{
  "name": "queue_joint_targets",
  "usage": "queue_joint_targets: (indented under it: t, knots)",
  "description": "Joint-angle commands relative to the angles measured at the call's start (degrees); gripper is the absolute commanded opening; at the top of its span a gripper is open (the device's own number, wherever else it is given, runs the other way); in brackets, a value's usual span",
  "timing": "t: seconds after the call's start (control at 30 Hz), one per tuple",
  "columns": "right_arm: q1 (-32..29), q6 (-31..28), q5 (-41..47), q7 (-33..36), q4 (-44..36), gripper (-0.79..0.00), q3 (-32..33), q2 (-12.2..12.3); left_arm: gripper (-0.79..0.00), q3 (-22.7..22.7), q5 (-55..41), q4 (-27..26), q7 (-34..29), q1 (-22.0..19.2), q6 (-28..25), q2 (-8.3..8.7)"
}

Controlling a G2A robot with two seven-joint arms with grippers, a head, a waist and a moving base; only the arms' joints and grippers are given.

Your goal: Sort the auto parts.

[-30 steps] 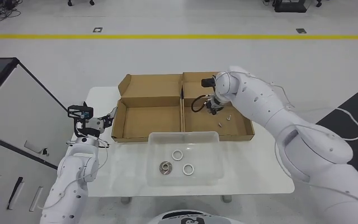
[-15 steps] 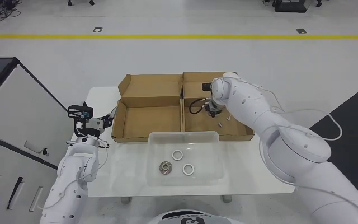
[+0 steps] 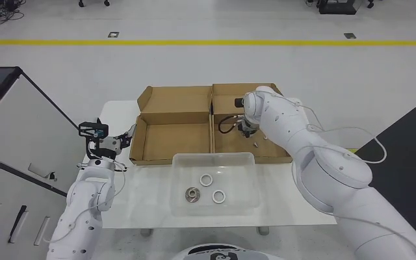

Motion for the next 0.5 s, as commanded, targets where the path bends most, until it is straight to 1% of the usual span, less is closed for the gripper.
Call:
queue_joint_targets:
  t: [0.0,0.13,0.2,0.27,0.3,0.47]
  knots:
    - [0.1,-0.4,-0.1,0.0,0.8,-0.785,0.2,-0.3,0.000,0.0,0.0,0.0,0.0,0.0,0.0,0.00]
    - [0.1,-1.4,-0.4,0.0,2.1,-0.720,0.5,-0.9,0.000,0.0,0.0,0.0,0.0,0.0,0.0,0.00]
    - [0.2,-1.8,-0.6,-0.1,2.7,-0.656,0.6,-1.2,0.000,0.0,0.0,0.0,0.0,0.0,0.0,0.00]
    - [0.3,-2.1,-0.7,-0.2,3.4,-0.554,0.9,-1.4,0.000,0.0,0.0,0.0,0.0,0.0,0.0,0.00]
    - [0.3,-2.3,-0.7,-0.2,3.6,-0.526,1.0,-1.5,0.000,0.0,0.0,0.0,0.0,0.0,0.0,0.00]
    - [0.9,-3.9,-0.7,-1.0,4.5,-0.502,1.8,-1.8,0.000,0.0,0.0,0.0,0.0,0.0,0.0,0.00]
